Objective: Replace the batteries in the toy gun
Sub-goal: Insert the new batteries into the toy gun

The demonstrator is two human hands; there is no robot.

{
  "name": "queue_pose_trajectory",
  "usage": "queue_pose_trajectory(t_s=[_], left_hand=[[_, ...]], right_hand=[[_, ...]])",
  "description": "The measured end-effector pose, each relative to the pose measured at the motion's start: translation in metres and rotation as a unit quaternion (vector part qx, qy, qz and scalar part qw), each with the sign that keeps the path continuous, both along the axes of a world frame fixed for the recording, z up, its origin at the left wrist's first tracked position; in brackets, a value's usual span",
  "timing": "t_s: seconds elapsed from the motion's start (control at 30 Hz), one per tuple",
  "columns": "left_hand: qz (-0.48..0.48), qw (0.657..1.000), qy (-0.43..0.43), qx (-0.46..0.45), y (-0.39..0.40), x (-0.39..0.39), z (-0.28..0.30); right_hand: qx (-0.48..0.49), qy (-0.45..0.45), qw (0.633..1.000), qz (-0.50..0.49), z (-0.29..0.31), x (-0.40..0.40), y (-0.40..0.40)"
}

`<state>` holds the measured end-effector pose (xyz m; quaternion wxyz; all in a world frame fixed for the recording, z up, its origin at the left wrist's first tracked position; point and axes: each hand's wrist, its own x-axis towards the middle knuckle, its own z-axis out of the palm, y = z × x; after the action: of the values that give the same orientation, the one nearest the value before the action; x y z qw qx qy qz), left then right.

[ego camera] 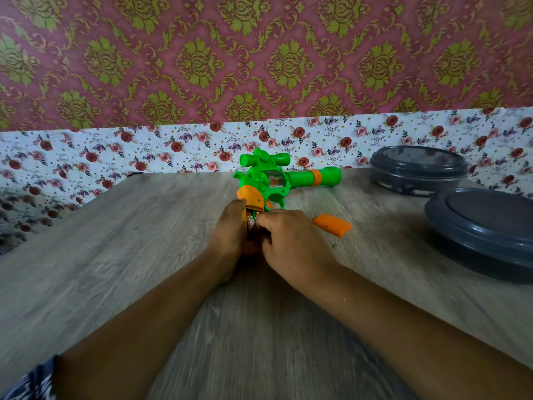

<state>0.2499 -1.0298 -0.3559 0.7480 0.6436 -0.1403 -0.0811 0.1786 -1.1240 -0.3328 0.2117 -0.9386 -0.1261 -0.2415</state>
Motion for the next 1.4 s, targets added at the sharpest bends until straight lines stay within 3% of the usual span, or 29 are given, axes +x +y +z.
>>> queue_pose_trajectory(t_s=[0.27, 0.47, 0.7, 0.83, 0.93, 1.0, 1.13, 1.27, 1.4], left_hand=[[0.056, 0.998, 0.024, -0.032, -0.004, -0.002, -0.002], [0.093, 0.995, -0.007, 0.019, -0.005, 0.001, -0.008], [0.133, 0.988, 0.078, -0.030, -0.007, 0.003, -0.002], [0.105, 0.982, 0.126, -0.089, -0.006, 0.000, 0.001], [0.106, 0.981, 0.134, -0.091, -0.006, -0.001, 0.002], [0.096, 0.980, 0.146, -0.100, -0.006, -0.004, 0.004], [0.084, 0.981, 0.141, -0.103, -0.004, -0.004, 0.005], [0.069, 0.981, 0.140, -0.112, -0.003, -0.006, 0.007], [0.062, 0.984, 0.128, -0.103, -0.002, -0.007, 0.007]], right_hand=[[0.013, -0.024, 1.000, -0.011, 0.005, 0.005, 0.000], [-0.011, -0.027, 0.999, -0.017, 0.000, 0.006, 0.002], [0.009, 0.033, 0.998, 0.045, 0.002, 0.018, -0.025], [0.029, 0.041, 0.999, -0.010, 0.014, 0.027, -0.073], [-0.144, 0.094, 0.981, -0.086, 0.004, 0.030, -0.111], [-0.191, 0.161, 0.963, -0.103, -0.007, 0.030, -0.123], [-0.143, 0.251, 0.952, -0.102, -0.009, 0.031, -0.130], [-0.166, 0.283, 0.942, -0.076, -0.008, 0.036, -0.131], [-0.107, 0.277, 0.951, -0.085, -0.010, 0.035, -0.132]])
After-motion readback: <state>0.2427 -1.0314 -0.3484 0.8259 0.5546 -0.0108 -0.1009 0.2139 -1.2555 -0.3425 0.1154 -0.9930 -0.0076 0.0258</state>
